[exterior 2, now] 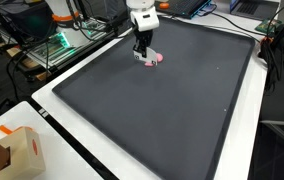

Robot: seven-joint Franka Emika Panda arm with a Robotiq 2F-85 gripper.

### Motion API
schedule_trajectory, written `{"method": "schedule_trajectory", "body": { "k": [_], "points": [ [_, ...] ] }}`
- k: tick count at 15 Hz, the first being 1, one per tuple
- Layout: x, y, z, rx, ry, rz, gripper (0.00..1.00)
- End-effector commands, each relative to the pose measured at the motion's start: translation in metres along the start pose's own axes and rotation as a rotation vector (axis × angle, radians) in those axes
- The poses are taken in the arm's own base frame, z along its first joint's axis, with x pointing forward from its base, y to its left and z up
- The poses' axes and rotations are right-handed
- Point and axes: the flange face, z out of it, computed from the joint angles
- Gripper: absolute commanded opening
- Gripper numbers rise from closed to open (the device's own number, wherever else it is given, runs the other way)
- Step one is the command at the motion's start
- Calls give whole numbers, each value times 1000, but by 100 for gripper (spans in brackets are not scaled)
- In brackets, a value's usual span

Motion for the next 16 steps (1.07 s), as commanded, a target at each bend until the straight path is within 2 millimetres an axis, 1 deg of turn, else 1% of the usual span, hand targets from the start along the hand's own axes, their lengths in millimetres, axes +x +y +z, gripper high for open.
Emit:
{"method": "schedule_trajectory", "body": {
  "k": [1,4,9,14,16],
  "points": [
    [3,-3,12,-2,35,-24,1],
    [13,-5,15,-14,78,-27,1],
    [29,-11,16,-28,86,-35,1],
    [47,-16,26,-103,38,-7,1],
    [55,-22,29,-116,10,12,1]
  ]
}}
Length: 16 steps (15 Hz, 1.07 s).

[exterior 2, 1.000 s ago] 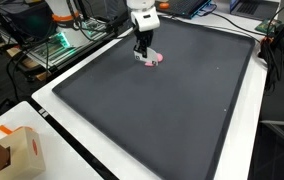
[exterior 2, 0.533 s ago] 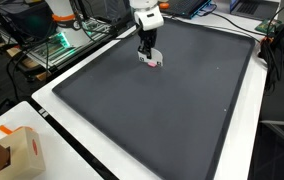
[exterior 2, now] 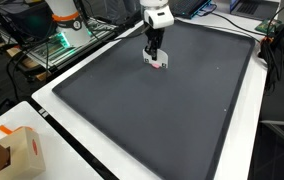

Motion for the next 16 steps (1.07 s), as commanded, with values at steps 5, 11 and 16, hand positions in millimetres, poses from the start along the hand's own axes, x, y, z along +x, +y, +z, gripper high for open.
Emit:
{"method": "schedule_trajectory", "body": {
  "k": [5,11,16],
  "points": [
    [31,-14,25,9,-46,56,1],
    [46,-20,27,14,-28,40,1],
    [59,-23,27,14,-24,38,1]
  ]
}}
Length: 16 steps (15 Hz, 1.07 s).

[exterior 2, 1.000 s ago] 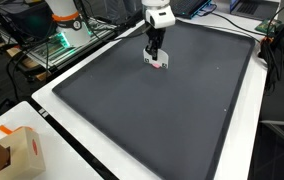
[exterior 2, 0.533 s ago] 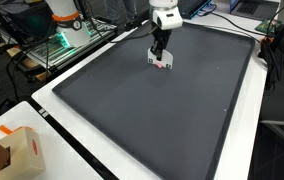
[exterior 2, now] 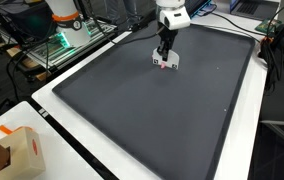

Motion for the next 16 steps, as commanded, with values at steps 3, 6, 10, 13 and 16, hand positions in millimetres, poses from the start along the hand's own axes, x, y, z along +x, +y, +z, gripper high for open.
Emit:
{"method": "schedule_trajectory", "body": {
  "k": [3,6,10,13,16],
  "points": [
    [13,-3,31,-16,-70,57,1],
    [1,1,31,26,-149,50,1],
    [-16,18,31,57,-172,71,1],
    [-31,28,34,94,-193,55,1],
    [-45,35,37,123,-219,35,1]
  ]
}}
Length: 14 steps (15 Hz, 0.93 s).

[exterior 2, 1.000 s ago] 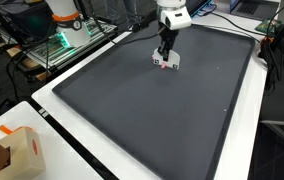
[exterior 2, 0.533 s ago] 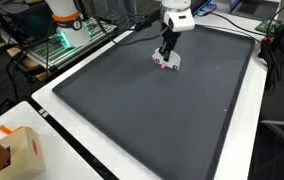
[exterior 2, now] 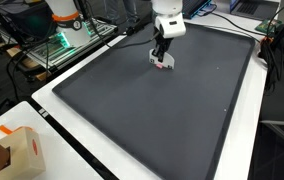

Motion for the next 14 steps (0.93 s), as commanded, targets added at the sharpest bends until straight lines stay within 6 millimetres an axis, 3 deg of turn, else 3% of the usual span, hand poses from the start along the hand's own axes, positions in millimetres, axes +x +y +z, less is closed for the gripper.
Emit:
{"method": "schedule_trajectory", "body": {
  "k": [1,14],
  "points": [
    [-41,13,38,38,-142,-26,1],
    [-83,39,41,-33,-247,-33,1]
  ]
}}
